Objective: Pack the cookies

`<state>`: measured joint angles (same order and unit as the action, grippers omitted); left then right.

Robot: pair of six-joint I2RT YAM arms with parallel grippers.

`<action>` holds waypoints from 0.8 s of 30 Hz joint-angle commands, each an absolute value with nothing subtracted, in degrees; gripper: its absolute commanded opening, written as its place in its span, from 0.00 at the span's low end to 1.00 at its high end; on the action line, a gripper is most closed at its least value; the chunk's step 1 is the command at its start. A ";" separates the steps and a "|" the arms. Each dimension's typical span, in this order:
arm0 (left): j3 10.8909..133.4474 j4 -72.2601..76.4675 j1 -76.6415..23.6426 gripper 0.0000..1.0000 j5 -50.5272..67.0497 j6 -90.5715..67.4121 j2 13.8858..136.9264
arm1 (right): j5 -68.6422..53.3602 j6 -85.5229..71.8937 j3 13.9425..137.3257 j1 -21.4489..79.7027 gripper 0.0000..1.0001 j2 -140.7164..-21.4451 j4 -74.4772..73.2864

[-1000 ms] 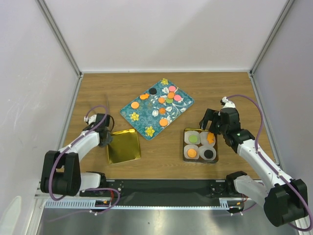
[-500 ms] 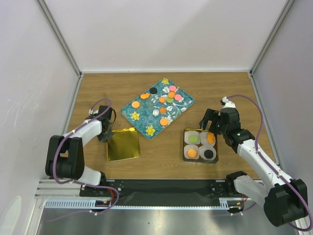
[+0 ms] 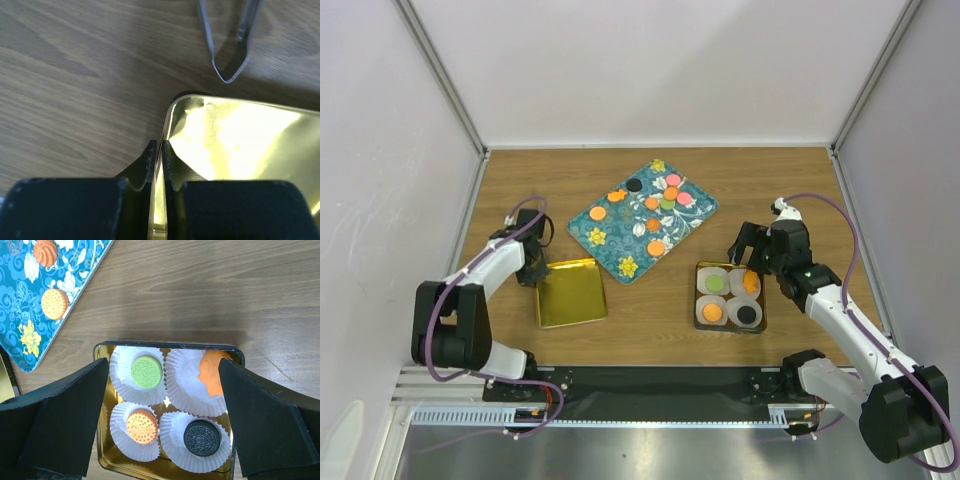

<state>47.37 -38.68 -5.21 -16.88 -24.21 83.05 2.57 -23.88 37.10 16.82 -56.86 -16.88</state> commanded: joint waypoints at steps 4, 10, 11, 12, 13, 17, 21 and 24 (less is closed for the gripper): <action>48.78 -38.67 -5.62 0.00 -7.92 -23.38 74.45 | 3.34 -22.77 39.73 18.37 0.97 -57.48 -16.00; 49.31 -39.64 -7.38 0.00 -5.63 -23.64 69.44 | 4.39 -22.67 42.45 22.06 0.97 -57.66 -18.19; 49.39 -39.99 -7.38 0.00 -5.45 -23.56 68.91 | 4.31 -22.85 42.54 22.41 0.97 -57.66 -18.37; 49.39 -40.08 -7.38 0.00 -5.19 -23.38 67.86 | 3.96 -23.03 42.89 23.02 0.97 -57.57 -18.46; 49.48 -40.25 -7.38 0.00 -5.01 -23.29 67.50 | 3.43 -23.29 43.06 23.38 0.97 -57.66 -18.46; 49.75 -41.57 -7.47 0.00 -3.87 -22.85 65.13 | 2.46 -24.34 44.64 26.53 0.97 -58.27 -18.37; 51.06 -42.54 -7.47 0.00 -2.38 -22.50 62.67 | 2.20 -25.57 46.49 30.05 0.97 -60.37 -17.41; 52.47 -42.54 -7.99 0.00 -0.27 -23.02 61.44 | 1.23 -25.84 48.68 33.21 0.97 -62.57 -16.18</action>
<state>48.75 -43.09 -7.22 -3.75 -23.40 63.81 2.09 -24.93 44.97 31.00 -60.93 -18.39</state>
